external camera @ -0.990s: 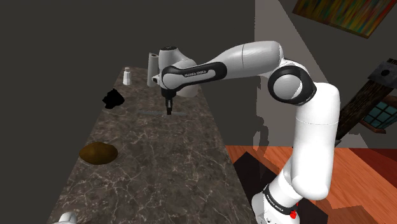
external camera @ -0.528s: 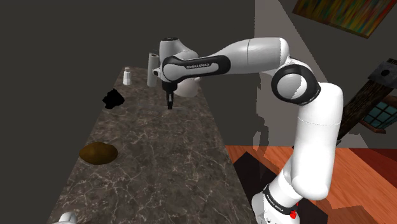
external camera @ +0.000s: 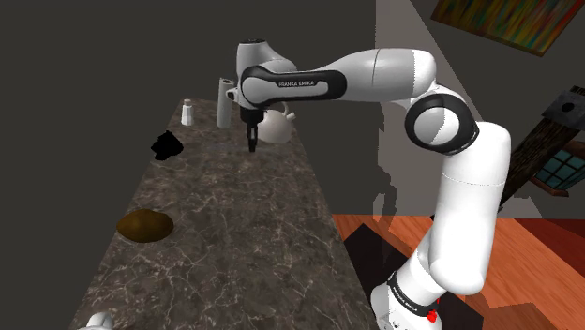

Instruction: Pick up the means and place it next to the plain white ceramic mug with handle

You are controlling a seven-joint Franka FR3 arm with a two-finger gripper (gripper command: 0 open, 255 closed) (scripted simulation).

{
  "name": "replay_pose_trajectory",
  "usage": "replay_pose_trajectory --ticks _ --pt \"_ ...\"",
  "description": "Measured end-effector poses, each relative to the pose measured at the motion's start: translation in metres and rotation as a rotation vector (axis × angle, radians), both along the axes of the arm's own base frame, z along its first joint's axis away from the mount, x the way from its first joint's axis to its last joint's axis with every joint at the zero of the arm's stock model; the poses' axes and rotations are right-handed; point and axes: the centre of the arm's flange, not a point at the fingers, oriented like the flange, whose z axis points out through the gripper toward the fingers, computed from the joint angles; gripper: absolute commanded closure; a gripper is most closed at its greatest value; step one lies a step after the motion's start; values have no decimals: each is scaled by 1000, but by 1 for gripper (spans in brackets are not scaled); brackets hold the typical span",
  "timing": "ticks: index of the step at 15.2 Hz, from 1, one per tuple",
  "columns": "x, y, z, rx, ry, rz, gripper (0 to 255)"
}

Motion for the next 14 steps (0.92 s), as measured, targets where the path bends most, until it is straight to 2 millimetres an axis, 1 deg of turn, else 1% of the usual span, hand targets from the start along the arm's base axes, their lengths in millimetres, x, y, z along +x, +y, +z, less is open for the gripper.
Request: replay_pose_trajectory --ticks 14 --pt "0 0 75 0 0 0 255"
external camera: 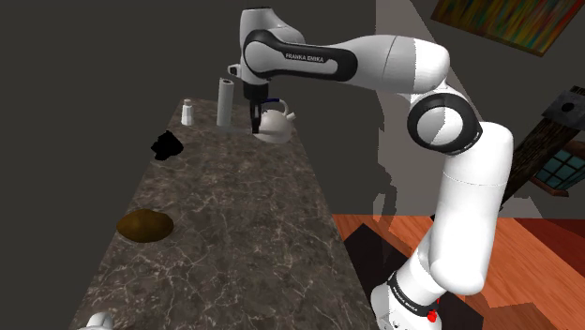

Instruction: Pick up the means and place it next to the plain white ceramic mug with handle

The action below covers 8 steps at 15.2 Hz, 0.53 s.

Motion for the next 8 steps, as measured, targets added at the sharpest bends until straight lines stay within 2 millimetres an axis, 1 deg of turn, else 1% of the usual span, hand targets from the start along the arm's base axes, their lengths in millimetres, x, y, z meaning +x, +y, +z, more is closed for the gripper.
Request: replay_pose_trajectory --ticks 4,6,8 --pt "0 1 20 0 0 0 255" --pt "-7 14 22 0 1 0 255" --pt "-22 32 22 0 1 0 255"
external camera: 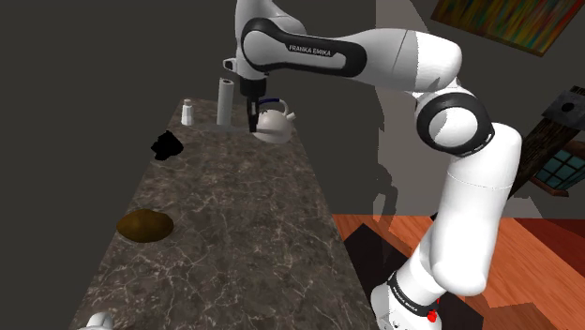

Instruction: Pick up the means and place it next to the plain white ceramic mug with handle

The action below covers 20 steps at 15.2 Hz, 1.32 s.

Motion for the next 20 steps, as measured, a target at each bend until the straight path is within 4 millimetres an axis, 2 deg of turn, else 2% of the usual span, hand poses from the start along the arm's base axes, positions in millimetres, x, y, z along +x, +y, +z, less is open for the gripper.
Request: replay_pose_trajectory --ticks 20 --pt "-146 220 2 0 0 0 255"
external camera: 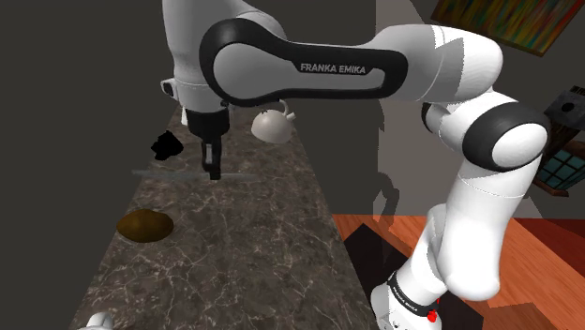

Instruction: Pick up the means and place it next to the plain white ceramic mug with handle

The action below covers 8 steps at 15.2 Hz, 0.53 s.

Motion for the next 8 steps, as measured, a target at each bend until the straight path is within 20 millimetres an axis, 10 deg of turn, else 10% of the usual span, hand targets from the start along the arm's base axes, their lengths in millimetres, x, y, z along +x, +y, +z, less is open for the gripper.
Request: replay_pose_trajectory --ticks 8 --pt "-59 90 -1 0 0 1 255"
